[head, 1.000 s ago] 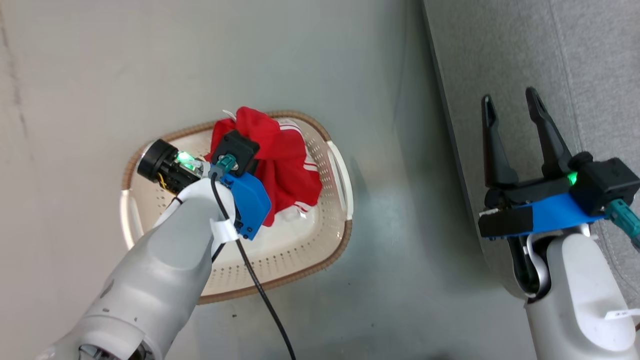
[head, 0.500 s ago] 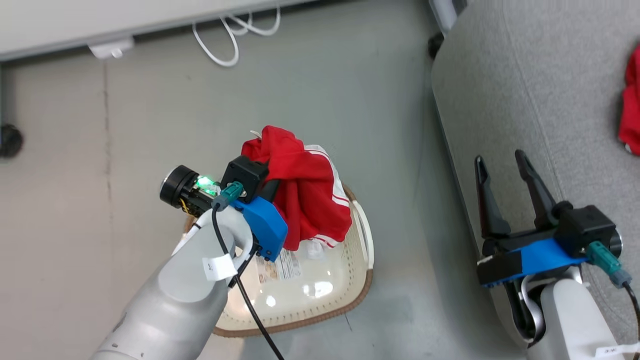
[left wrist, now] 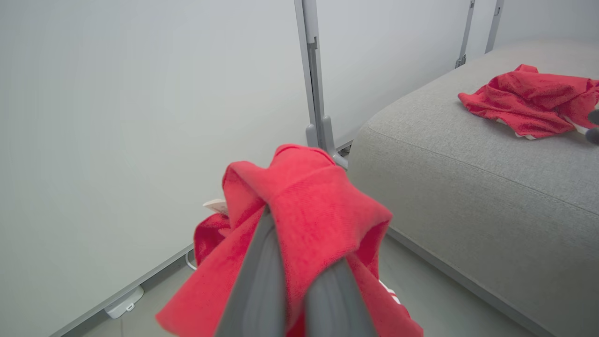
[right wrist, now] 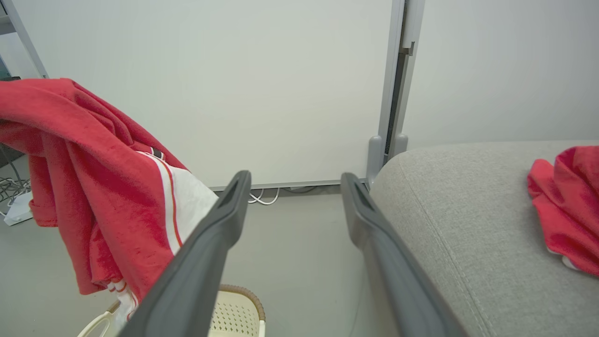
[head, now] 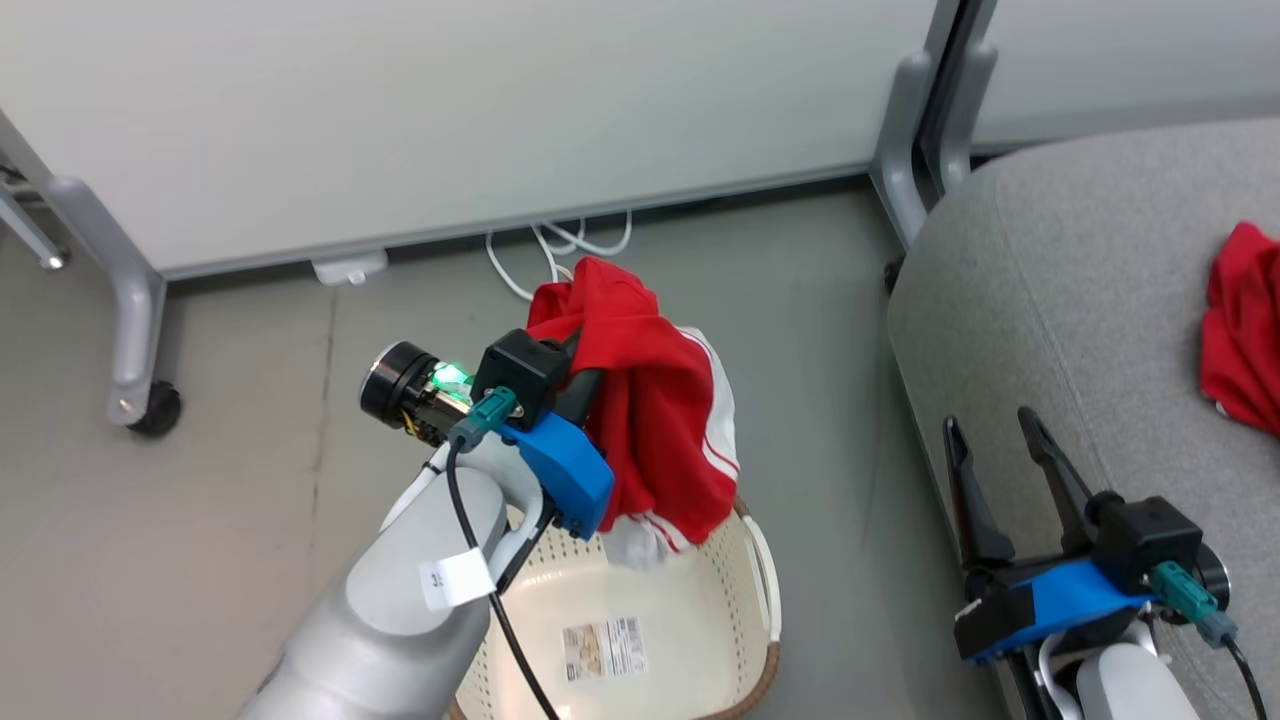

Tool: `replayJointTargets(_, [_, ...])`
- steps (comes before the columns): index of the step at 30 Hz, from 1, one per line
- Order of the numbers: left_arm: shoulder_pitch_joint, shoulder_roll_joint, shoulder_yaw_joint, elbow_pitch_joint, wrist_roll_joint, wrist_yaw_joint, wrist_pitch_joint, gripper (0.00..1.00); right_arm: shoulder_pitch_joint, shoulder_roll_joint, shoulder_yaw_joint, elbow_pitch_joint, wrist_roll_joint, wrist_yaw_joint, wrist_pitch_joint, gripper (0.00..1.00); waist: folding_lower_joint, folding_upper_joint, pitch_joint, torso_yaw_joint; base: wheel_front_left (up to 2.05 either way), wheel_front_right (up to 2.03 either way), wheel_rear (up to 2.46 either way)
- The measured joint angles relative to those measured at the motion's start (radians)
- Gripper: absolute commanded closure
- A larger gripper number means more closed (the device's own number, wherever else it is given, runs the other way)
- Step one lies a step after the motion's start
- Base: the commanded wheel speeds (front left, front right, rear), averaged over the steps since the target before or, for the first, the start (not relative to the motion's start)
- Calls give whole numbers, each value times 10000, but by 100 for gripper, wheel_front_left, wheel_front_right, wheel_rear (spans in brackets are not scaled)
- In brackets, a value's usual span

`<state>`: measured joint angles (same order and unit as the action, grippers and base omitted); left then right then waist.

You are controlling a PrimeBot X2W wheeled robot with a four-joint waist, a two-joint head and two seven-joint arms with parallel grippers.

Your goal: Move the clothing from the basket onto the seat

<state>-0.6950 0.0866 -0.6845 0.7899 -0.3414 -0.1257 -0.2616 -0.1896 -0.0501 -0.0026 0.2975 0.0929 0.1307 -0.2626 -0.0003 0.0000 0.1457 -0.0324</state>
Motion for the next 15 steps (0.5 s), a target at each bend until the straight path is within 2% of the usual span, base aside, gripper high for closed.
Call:
replayJointTargets(9, [217,-207,-134,-874,155,-35,-2,100,754,0,-136,115,115,0,0,0,0,1,-1144,329,0,0,0])
replayJointTargets(15, [212,-263,-493,-1432,82,-38,-2,100,925,0,-201,123,182,0,0,0,1,0,-1414,566,0,0,0])
